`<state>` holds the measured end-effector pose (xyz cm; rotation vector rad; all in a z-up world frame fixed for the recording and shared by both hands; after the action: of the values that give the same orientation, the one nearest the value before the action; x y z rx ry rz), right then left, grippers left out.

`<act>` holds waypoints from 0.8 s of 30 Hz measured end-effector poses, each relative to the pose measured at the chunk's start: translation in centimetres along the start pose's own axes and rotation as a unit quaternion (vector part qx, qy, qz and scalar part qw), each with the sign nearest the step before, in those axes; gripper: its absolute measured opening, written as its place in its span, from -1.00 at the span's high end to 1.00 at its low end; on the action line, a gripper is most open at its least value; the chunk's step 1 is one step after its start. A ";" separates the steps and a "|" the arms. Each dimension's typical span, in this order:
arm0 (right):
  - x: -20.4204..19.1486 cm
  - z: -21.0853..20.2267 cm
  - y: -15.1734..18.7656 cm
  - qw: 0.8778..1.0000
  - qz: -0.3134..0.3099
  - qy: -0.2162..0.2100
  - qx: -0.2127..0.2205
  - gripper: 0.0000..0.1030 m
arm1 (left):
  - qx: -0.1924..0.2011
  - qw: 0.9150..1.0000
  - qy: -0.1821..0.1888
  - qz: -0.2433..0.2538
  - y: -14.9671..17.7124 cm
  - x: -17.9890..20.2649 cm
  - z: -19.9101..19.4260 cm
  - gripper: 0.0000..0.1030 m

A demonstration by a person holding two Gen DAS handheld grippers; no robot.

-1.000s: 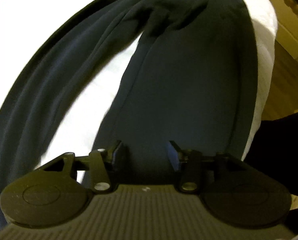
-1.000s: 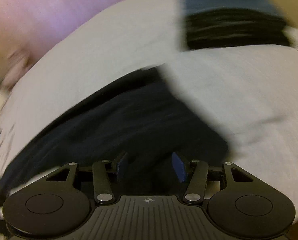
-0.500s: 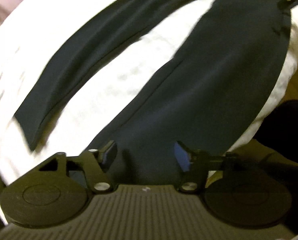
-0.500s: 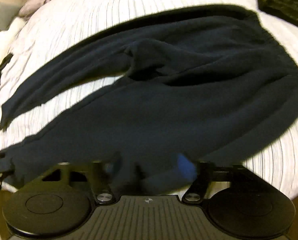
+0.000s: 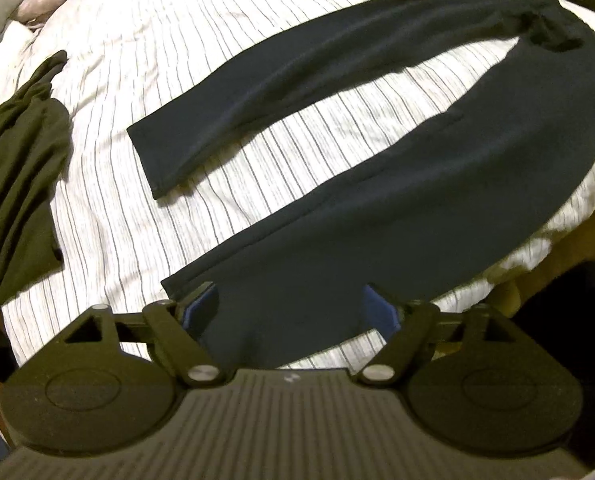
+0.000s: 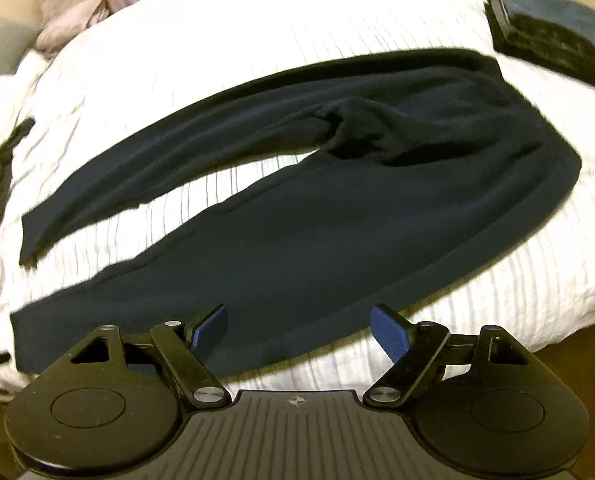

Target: Fold clothes

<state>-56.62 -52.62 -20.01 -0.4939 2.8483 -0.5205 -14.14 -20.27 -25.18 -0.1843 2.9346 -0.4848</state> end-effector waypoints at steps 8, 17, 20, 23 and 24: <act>3.8 -2.4 -0.9 1.000 -0.009 0.022 0.006 -0.58 | 0.025 0.999 0.018 -0.015 -2.7 3.5 -2.4 -0.49; 8.2 -3.4 -1.9 0.997 -0.040 0.065 0.011 -0.58 | 0.054 0.997 0.038 0.038 -6.7 10.1 -4.0 -0.51; 9.3 -3.2 -2.0 0.997 -0.021 0.069 0.011 -0.58 | 0.057 0.996 0.035 0.053 -7.3 10.9 -4.1 -0.51; 9.5 -3.2 -1.9 0.998 -0.012 0.069 0.004 -0.58 | 0.058 0.996 0.035 0.061 -7.7 11.2 -4.2 -0.51; 9.4 -3.3 -1.8 0.998 -0.015 0.068 0.005 -0.58 | 0.059 0.996 0.033 0.066 -7.8 11.2 -4.2 -0.51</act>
<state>-65.65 -56.56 -17.63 -0.5177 2.9704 -0.5958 -25.14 -27.95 -20.21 0.0400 2.9452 -0.6537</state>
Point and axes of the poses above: each gripper's, at about its wrist camera, not at the fingertips, and z roughly the way its jaws point, x to its right, y to its underside, the point moved 5 cm from there along z, roughly the way its jaws point, and after that the axes turned 5 degrees about -z, right-handed, at the moved point
